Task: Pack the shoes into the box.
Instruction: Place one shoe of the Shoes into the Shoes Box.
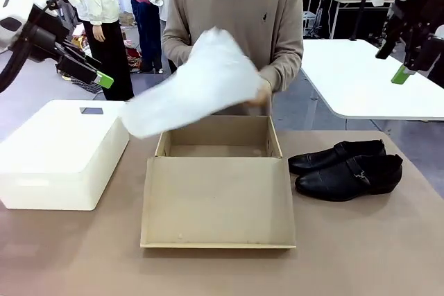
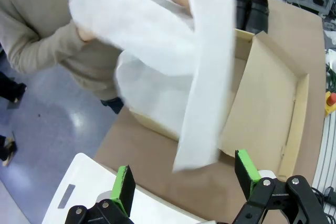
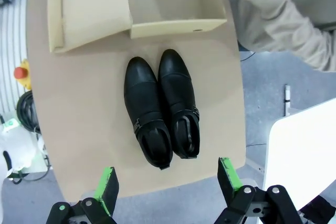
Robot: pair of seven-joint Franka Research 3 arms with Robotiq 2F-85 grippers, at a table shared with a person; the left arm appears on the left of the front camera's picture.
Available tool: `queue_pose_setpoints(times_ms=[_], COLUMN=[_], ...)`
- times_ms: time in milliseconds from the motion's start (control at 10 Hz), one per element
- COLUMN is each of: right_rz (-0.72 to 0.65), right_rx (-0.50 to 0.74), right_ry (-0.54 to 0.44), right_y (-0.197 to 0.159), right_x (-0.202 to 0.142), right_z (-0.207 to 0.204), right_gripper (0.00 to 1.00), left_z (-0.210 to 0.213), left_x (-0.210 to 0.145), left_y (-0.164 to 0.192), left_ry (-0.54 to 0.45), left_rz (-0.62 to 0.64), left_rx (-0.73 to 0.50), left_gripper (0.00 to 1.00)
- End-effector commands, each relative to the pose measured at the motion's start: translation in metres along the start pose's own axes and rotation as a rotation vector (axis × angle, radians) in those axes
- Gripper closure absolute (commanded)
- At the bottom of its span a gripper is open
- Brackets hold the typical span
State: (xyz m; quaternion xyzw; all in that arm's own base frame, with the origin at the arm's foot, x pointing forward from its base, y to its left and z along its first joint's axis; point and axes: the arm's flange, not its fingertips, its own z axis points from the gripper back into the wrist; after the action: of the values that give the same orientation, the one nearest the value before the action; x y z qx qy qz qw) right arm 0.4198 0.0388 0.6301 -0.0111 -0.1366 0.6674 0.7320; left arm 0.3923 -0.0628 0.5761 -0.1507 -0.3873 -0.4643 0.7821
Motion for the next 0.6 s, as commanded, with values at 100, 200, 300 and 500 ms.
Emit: queue_pose_setpoints(times_ms=[100,200,300,500], right_rz=[-0.001,-0.001,-0.001,0.007], right_rx=[0.004,0.004,0.004,0.009], right_ry=[-0.010,-0.010,-0.010,-0.027], right_y=[0.0006,0.0006,0.0006,-0.0073], right_x=[-0.0014,-0.0014,-0.0014,0.0017], right_z=[0.0008,0.0008,0.0008,-0.0082], right_gripper=[0.00,0.00,0.00,0.00], left_z=[0.0004,0.0004,0.0004,0.0004], left_x=[-0.0012,-0.0012,-0.0012,-0.0012], left_y=[0.0029,0.0029,0.0029,0.0029], left_ry=[-0.019,-0.019,-0.019,-0.019], left_rz=[-0.015,-0.015,-0.015,-0.015], left_rx=[-0.015,-0.015,-0.015,-0.015], left_gripper=[0.00,0.00,0.00,0.00])
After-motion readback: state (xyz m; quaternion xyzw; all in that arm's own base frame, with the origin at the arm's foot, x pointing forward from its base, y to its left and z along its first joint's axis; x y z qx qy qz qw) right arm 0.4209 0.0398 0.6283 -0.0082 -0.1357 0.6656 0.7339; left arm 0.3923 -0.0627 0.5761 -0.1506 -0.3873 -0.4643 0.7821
